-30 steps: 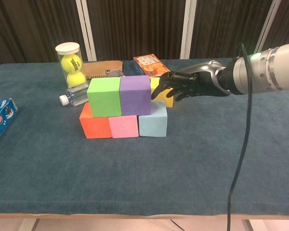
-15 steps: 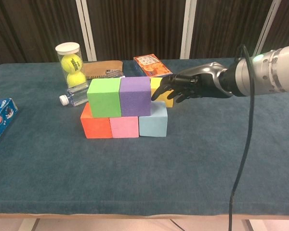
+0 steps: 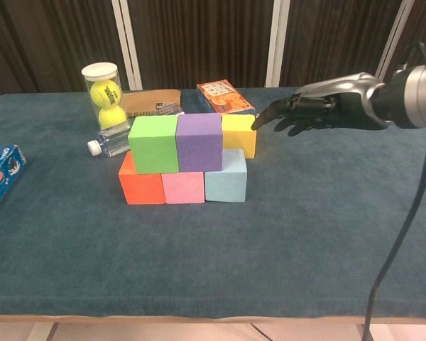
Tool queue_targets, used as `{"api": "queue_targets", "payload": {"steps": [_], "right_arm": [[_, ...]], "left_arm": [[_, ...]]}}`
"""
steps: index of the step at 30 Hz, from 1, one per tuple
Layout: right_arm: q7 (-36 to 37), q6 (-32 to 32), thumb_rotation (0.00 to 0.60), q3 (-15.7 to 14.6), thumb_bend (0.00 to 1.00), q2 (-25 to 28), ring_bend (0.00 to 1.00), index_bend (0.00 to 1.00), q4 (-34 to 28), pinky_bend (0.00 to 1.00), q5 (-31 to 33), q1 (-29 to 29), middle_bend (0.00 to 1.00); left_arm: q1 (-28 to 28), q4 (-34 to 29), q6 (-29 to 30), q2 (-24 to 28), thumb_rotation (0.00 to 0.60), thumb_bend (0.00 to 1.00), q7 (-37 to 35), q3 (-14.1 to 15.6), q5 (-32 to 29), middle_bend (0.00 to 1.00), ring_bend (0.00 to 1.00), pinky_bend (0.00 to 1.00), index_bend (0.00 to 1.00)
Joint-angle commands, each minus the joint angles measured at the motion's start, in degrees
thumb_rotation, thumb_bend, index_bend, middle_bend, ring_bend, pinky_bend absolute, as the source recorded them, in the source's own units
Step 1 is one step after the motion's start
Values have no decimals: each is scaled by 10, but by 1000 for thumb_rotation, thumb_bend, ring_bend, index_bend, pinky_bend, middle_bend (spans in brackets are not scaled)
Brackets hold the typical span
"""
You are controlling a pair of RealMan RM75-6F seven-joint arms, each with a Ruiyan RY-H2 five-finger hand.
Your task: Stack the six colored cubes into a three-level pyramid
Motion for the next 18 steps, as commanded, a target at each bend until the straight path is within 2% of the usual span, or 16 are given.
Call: {"api": "queue_targets", "payload": {"steps": [1,4,9,13,18], "right_arm": [[-8,54,131,-5,446,35,0,170,-15,0,-42,-37,0],[-19,79,193,-4,399,44,0,169,2,0,-42,-47,0],[-63,94,293,4,346,22,0,165,71,0,17,-29,0],[-140,96,351,0,306,-25,0,166,150,0,83,12,0],[-253,95,380,-13,267,-103,0,166,253,0,178,71,0]], "left_arm": [[2,2,-1,2,467,40,-2,-1,-3,182,64,51,212],[1,4,-4,1,467,40,0,-1,-5,182,63,51,212],[0,11,-12,-2,464,40,0,-3,-13,182,63,51,211],[0,15,-18,-3,464,40,1,-3,-17,183,63,51,211],[1,20,-20,-4,468,40,-2,-4,-19,182,64,51,212]]}}
